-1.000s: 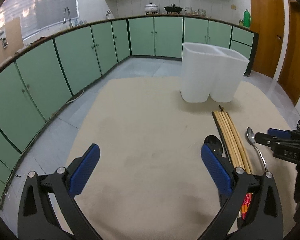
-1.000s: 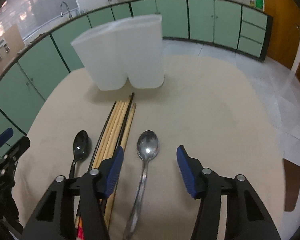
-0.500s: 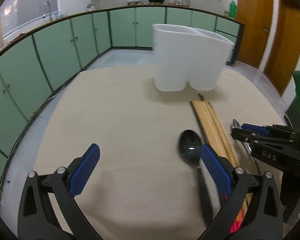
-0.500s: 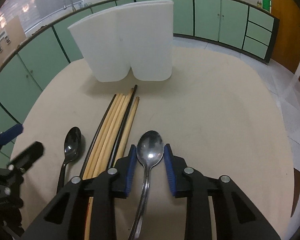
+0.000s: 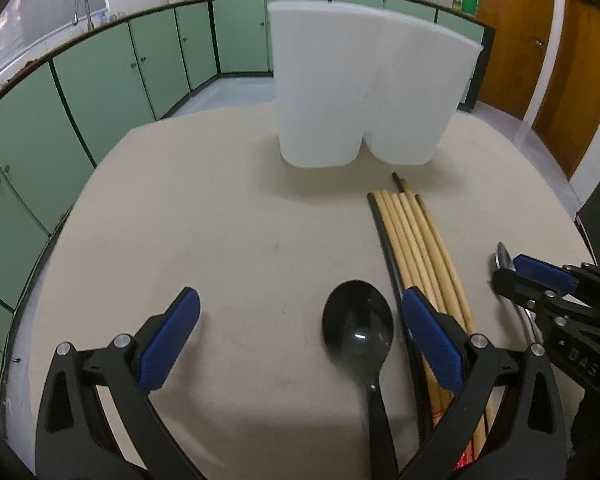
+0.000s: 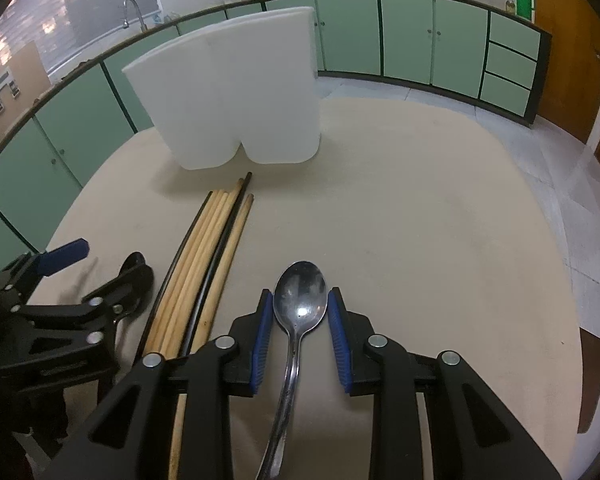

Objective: Organize utensils
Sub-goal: 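Grasp the silver spoon with the right gripper while the left gripper approaches the black spoon, then grasp the black spoon with the left gripper and lift it, then lower both spoons into the white holder and open both grippers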

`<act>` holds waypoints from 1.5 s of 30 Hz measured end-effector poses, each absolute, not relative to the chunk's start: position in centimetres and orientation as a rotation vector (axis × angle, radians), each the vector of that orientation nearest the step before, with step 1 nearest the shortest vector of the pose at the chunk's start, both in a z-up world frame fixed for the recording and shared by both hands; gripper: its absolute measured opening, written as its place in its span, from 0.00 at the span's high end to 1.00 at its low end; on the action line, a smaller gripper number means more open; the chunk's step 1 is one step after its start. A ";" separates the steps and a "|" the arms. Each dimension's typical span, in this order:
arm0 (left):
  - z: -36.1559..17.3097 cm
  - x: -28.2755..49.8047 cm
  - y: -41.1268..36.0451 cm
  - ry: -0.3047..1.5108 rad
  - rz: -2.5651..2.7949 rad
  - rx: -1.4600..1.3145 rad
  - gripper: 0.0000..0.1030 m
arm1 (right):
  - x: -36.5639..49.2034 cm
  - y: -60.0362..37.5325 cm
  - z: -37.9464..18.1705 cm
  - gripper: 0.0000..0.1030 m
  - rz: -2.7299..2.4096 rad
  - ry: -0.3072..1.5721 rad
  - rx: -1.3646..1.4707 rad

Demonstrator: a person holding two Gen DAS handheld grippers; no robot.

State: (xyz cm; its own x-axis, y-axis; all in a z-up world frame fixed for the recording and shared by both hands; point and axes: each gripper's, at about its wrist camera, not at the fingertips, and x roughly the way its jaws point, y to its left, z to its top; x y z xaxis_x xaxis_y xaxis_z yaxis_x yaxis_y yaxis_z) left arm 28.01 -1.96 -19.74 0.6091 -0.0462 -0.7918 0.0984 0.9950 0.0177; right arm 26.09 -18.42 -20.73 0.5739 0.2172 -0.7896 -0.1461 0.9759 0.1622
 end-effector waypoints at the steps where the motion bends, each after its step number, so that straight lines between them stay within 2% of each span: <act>1: -19.9 28.1 -2.0 0.918 -0.085 0.061 0.05 | 26.1 -18.4 -20.7 0.73 0.214 0.935 0.080; 4: -20.0 28.5 -1.8 0.927 -0.081 0.038 0.09 | 26.1 -18.6 -20.8 0.73 0.221 0.936 0.078; 6: -19.9 28.7 -1.5 0.939 -0.079 0.021 0.18 | 26.1 -18.9 -20.9 0.72 0.229 0.937 0.080; 14: -19.3 28.0 -1.5 0.943 -0.104 0.006 0.29 | 26.6 -18.4 -20.7 0.69 0.230 0.962 0.056; 16: -19.2 27.8 -1.5 0.940 -0.117 -0.008 0.35 | 26.9 -18.3 -20.7 0.69 0.227 0.976 0.059; 18: -19.2 27.7 -1.6 0.938 -0.120 -0.009 0.48 | 27.2 -17.9 -20.6 0.72 0.223 0.986 0.037; 19: -19.1 27.7 -1.6 0.938 -0.125 -0.014 0.51 | 27.3 -17.9 -20.6 0.72 0.211 0.988 0.029; 21: -19.0 27.7 -1.6 0.938 -0.145 -0.029 0.67 | 27.4 -17.7 -20.6 0.73 0.210 0.989 0.035; 25: -18.9 27.2 -1.6 0.917 -0.175 -0.051 0.67 | 27.1 -17.9 -20.5 0.73 0.213 0.954 0.059; 28: -18.0 26.2 -1.0 0.842 -0.203 -0.069 0.67 | 25.8 -18.4 -19.0 0.73 0.229 0.830 0.098; 34: -14.0 24.5 -1.2 0.631 -0.204 -0.047 0.67 | 24.6 -18.8 -15.0 0.73 0.253 0.624 0.088; 45: -6.6 25.2 -2.7 0.356 -0.210 -0.012 0.67 | 26.9 -20.3 -9.1 0.73 0.305 0.425 0.127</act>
